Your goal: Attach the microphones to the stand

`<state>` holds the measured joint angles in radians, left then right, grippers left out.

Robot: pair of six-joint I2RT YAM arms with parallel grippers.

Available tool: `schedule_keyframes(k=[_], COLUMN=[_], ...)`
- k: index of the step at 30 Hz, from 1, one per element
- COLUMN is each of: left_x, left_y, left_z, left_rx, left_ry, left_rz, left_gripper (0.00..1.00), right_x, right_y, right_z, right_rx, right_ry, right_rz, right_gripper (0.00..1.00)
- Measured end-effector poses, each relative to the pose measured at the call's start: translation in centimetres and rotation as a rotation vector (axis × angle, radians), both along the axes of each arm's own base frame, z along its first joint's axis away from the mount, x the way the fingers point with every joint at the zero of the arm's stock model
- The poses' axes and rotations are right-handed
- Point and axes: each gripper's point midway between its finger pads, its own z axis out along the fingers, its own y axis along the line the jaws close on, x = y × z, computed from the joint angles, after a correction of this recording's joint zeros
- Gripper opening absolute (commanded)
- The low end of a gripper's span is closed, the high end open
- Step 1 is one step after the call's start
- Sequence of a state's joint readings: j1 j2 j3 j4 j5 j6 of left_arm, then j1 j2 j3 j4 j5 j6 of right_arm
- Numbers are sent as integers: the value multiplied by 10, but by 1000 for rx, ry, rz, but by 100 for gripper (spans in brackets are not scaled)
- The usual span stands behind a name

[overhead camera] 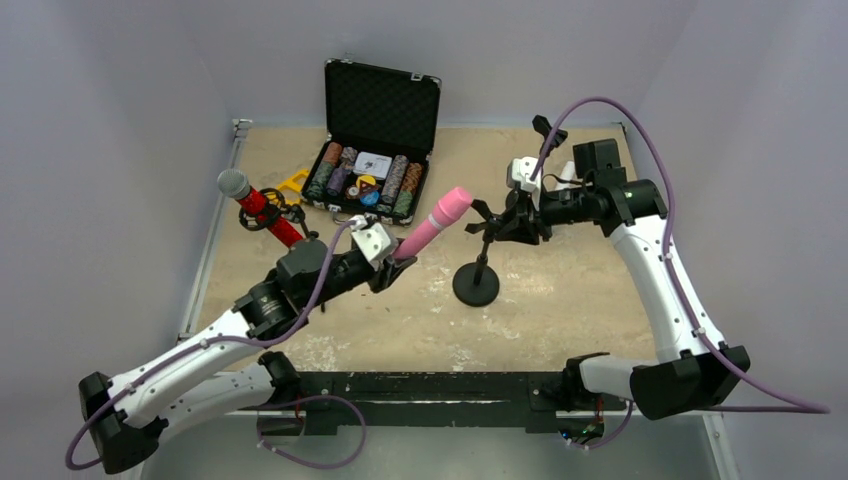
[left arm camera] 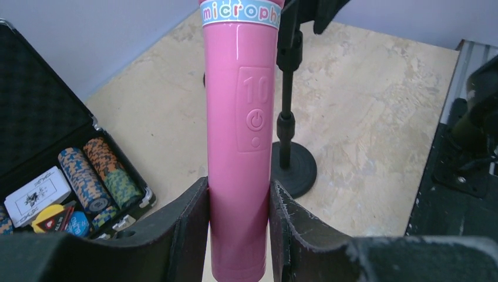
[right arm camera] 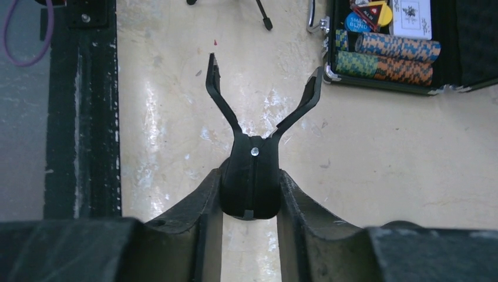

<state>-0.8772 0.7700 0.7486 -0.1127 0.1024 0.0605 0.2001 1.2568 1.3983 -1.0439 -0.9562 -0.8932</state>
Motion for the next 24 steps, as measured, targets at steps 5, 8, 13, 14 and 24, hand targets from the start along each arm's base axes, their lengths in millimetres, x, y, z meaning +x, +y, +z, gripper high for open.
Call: schedule_keyframes(k=[5, 8, 13, 14, 24], left_x=[34, 50, 65, 67, 68], left_y=[-31, -49, -69, -71, -92], left_z=[-15, -26, -26, -25, -3], left_rx=[-27, -34, -91, -103, -237], left_ry=[-31, -37, -62, -63, -74], left_rz=[35, 36, 38, 39, 6], left_gripper=[0, 0, 0, 0, 0], right_x=[-2, -5, -7, -6, -8], right_y=[2, 3, 4, 4, 10], right_z=[-1, 0, 0, 0, 0], right_rx=[12, 24, 36, 42, 97], right_ry=[-9, -17, -21, -19, 45], right_rz=[19, 26, 23, 23, 23], right_gripper=[10, 9, 8, 8, 5])
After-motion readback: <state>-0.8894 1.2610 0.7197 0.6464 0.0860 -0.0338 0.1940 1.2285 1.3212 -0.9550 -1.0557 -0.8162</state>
